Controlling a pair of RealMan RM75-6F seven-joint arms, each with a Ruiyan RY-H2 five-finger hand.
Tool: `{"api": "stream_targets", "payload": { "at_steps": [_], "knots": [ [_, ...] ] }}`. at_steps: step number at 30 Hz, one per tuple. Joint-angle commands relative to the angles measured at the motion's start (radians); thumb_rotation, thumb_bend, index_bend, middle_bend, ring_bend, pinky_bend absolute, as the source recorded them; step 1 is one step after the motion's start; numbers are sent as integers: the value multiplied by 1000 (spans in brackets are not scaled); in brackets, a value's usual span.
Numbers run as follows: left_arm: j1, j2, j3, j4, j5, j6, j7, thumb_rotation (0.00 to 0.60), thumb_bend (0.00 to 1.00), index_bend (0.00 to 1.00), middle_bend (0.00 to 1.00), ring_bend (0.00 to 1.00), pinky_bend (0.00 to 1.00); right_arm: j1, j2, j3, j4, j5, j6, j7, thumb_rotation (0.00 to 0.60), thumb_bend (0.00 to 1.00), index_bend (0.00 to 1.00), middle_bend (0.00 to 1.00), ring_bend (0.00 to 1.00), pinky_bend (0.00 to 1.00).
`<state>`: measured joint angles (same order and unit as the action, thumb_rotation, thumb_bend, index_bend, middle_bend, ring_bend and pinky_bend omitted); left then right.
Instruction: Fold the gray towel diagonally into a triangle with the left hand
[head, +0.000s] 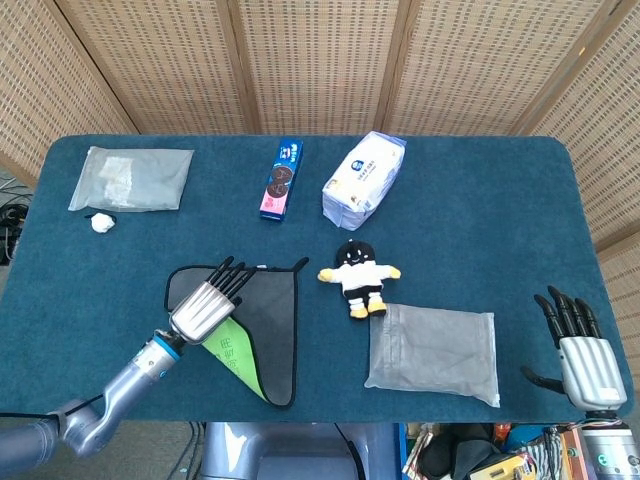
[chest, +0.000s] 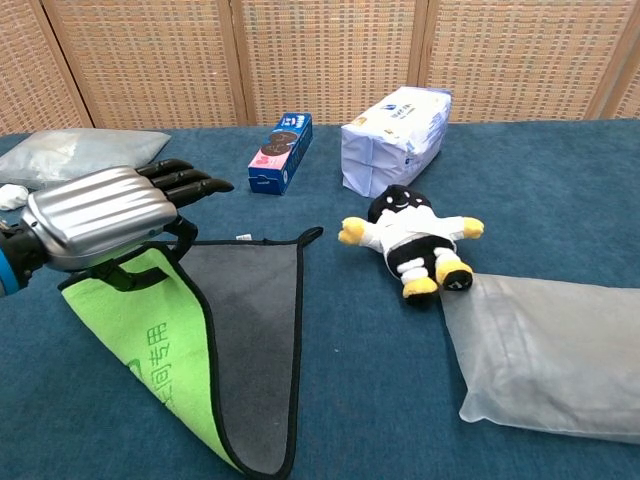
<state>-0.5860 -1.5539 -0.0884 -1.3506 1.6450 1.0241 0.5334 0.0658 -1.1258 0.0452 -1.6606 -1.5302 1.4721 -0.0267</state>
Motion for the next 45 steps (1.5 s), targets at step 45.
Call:
{"api": "stream_targets", "payload": {
  "at_steps": [45],
  "knots": [
    [-263,-206,-76,230,-181,-131,50,600,444,604,0,0,0,15,0,-1,19,18,-27,40,600,0,0,0,0,0]
  ]
}}
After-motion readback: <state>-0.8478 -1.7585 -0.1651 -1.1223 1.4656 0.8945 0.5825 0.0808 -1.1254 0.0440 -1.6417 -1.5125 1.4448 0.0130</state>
